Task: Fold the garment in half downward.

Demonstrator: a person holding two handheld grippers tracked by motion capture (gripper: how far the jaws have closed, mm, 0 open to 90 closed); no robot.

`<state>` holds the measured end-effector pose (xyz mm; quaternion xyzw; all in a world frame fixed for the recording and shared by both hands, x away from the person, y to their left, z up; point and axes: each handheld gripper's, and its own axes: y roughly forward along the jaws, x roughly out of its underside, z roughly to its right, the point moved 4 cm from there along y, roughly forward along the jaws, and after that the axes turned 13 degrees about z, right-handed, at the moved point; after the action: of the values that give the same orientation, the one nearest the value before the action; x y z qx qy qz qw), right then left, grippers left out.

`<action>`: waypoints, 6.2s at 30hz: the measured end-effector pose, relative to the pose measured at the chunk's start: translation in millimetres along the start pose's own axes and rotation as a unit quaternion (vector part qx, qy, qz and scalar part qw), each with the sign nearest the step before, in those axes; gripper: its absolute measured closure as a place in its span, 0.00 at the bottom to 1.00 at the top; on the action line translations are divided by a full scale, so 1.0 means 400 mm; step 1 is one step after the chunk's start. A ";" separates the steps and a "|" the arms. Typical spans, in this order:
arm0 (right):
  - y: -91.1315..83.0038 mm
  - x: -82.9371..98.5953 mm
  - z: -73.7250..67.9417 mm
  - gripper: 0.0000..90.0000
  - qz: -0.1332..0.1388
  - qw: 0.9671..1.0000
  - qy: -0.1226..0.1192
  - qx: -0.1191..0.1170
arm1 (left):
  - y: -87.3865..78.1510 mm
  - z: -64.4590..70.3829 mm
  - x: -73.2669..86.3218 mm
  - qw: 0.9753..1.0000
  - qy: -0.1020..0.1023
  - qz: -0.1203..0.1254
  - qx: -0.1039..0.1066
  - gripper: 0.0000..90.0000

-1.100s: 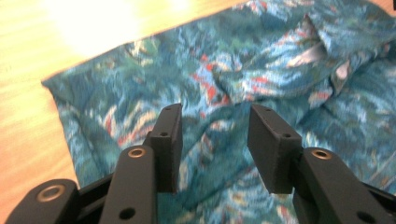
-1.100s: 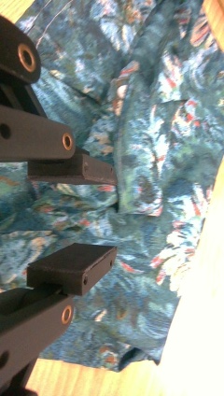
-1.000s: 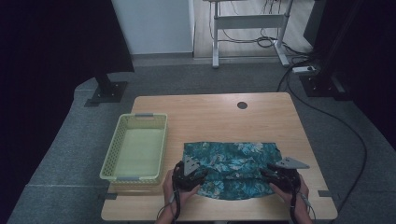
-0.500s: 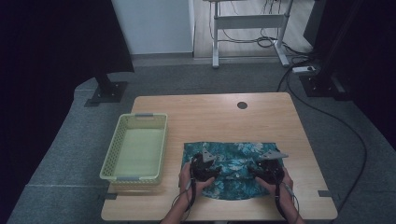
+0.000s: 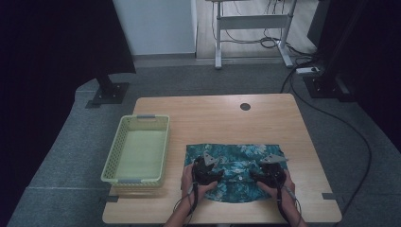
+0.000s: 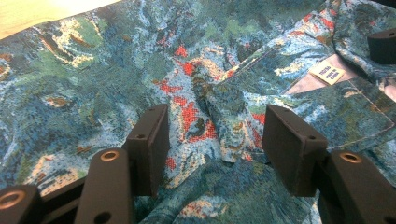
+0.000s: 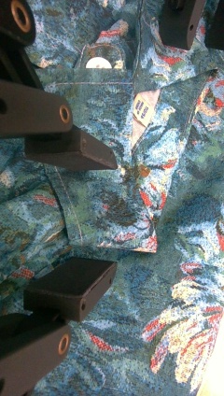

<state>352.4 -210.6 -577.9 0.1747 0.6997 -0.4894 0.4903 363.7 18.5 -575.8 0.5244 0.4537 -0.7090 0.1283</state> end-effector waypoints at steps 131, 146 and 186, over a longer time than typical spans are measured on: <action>-0.051 0.049 -0.270 0.49 0.027 0.998 -0.043 -0.034 | -0.177 -0.068 0.109 0.999 0.012 0.023 -0.027 0.62; -0.063 0.059 -0.209 0.49 0.032 0.999 -0.031 -0.022 | -0.121 -0.037 0.077 1.000 0.003 0.026 -0.014 0.62; -0.198 0.074 -0.197 0.43 0.072 0.996 -0.019 -0.058 | -0.228 -0.019 0.092 0.997 -0.026 0.076 0.010 0.49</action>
<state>240.9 -186.5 -559.6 0.1871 0.7029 -0.4148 0.5468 293.1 85.8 -561.2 0.5405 0.4019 -0.7147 0.1886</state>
